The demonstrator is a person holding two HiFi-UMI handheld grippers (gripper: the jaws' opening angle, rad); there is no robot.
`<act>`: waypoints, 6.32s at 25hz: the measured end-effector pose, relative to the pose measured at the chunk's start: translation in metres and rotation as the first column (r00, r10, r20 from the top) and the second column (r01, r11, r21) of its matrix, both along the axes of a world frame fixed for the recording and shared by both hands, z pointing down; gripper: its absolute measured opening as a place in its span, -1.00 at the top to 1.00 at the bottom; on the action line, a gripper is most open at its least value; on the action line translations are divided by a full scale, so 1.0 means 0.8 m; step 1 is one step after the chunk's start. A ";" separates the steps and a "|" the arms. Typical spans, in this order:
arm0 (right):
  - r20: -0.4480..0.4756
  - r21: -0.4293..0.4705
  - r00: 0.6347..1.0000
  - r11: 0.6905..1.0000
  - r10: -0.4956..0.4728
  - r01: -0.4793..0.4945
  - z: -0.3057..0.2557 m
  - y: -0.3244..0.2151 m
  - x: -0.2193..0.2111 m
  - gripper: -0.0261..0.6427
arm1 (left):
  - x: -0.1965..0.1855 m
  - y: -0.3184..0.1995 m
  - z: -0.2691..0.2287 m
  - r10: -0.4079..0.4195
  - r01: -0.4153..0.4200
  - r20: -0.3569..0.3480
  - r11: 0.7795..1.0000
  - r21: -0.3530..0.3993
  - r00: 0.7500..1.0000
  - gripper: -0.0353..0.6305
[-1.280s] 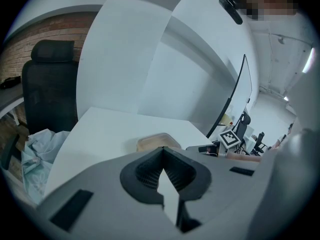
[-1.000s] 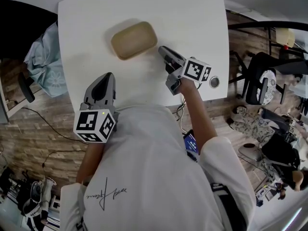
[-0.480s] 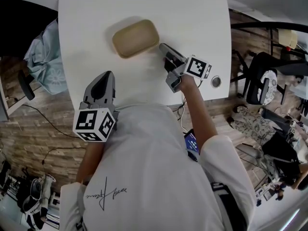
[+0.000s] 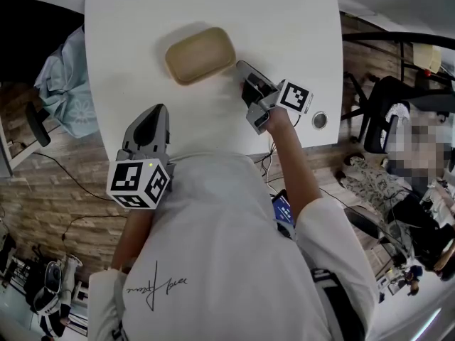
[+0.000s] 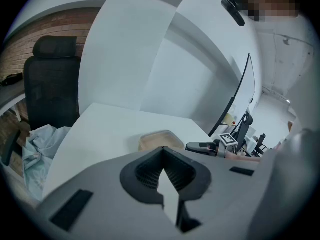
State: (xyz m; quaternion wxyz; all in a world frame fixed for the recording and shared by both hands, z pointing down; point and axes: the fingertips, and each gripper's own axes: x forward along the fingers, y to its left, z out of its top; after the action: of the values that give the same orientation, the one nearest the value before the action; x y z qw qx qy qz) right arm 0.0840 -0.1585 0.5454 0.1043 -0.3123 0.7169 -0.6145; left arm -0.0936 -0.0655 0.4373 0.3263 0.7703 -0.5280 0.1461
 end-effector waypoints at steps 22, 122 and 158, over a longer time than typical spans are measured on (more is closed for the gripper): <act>0.192 -0.062 0.981 0.998 0.028 -0.017 0.005 0.000 -0.002 0.84 | -0.002 -0.002 0.004 -0.012 0.012 0.007 1.000 -0.017 1.000 0.87; 0.398 0.042 0.916 0.997 0.041 -0.063 -0.123 0.020 -0.009 0.89 | -0.017 0.008 -0.040 -0.060 0.072 -0.085 0.988 0.139 0.995 0.87; 0.398 0.164 0.917 0.985 -0.020 -0.050 -0.222 0.065 -0.030 0.89 | 0.004 0.010 -0.087 -0.034 0.055 -0.103 0.975 0.215 0.994 0.87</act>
State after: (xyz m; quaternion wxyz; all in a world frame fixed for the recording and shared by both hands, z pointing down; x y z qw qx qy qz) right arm 0.0600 -0.1066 0.3679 0.2793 -0.1760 0.7283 -0.6005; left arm -0.0903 -0.0578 0.3677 0.2690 0.7956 -0.5412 0.0416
